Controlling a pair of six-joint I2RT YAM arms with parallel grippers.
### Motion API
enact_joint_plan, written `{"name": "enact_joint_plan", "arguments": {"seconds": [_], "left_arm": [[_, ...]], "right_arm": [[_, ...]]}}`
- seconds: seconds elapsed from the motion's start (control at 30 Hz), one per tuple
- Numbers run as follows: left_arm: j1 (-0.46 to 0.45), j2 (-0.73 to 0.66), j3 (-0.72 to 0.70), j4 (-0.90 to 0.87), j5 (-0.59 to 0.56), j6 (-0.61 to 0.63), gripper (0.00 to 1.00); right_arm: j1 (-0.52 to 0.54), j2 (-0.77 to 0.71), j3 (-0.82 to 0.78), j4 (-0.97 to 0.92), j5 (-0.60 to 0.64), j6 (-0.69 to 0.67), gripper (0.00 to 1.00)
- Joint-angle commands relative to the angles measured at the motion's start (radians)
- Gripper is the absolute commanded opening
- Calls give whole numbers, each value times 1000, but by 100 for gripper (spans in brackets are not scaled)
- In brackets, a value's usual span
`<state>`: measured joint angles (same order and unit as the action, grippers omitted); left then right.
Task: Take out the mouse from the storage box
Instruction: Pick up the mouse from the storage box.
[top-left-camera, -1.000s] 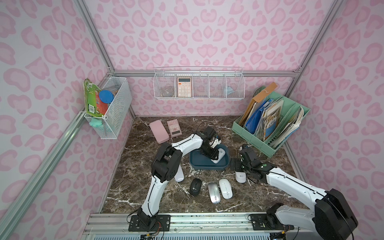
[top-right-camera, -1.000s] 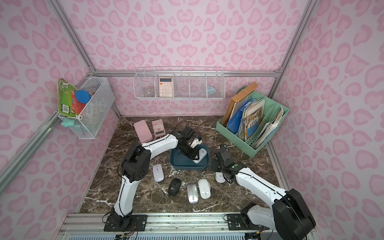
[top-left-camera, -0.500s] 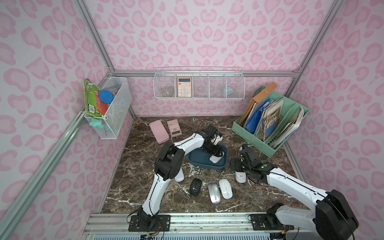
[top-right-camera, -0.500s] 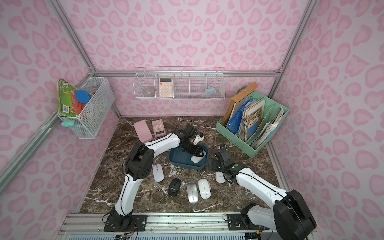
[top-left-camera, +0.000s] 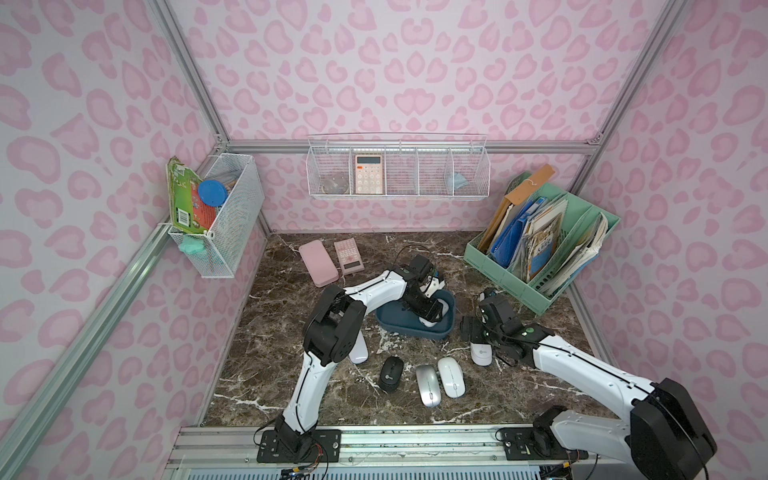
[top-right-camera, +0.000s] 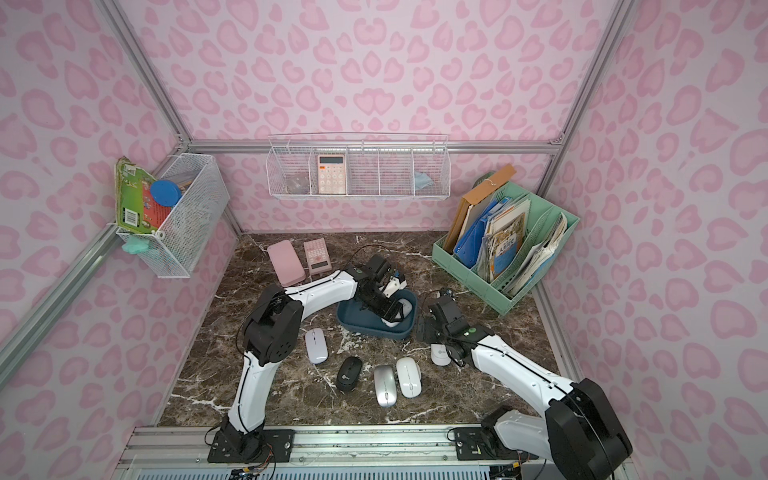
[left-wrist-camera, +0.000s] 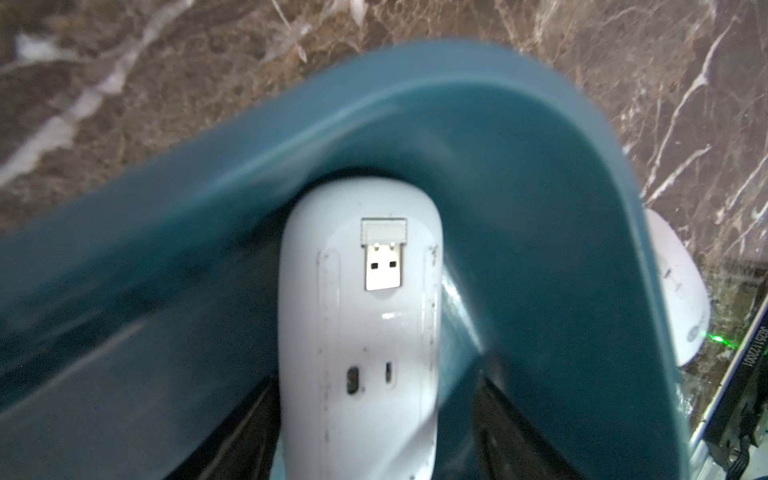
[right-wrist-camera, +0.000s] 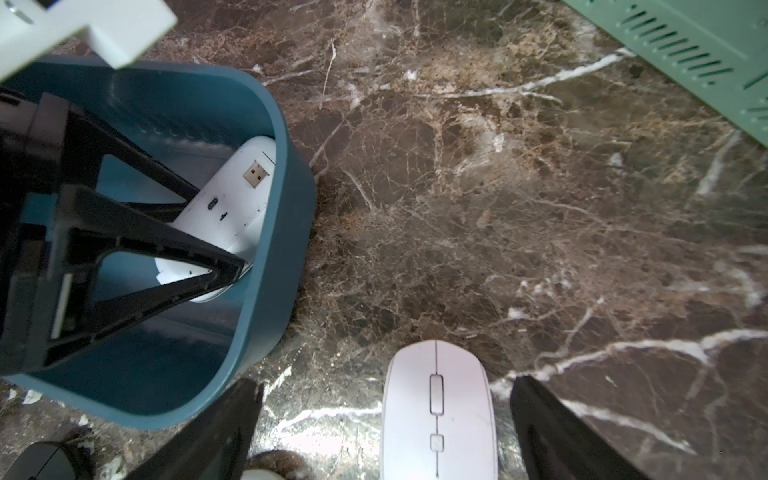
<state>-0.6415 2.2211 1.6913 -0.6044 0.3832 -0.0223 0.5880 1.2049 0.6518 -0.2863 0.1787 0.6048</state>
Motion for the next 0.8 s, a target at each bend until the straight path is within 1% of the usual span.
{"name": "enact_joint_plan", "arguments": {"seconds": [0.0, 0.13, 0.27, 0.47, 0.67, 0.77], "left_arm": [[-1, 26, 3, -83, -5, -5, 65], [-4, 52, 35, -72, -7, -23, 54], [-7, 38, 32, -56, -25, -37, 45], [-26, -16, -10, 4, -28, -64, 41], [-48, 0, 8, 13, -15, -78, 41], [-53, -11, -1, 38, -9, -91, 39]], "right_arm": [[1, 2, 5, -3, 1, -4, 97], [1, 2, 2, -2, 1, -1, 97], [1, 5, -1, -1, 1, -2, 97], [1, 11, -3, 5, 3, -2, 97], [1, 21, -1, 9, -1, -5, 97], [0, 20, -2, 9, 1, -5, 97]]}}
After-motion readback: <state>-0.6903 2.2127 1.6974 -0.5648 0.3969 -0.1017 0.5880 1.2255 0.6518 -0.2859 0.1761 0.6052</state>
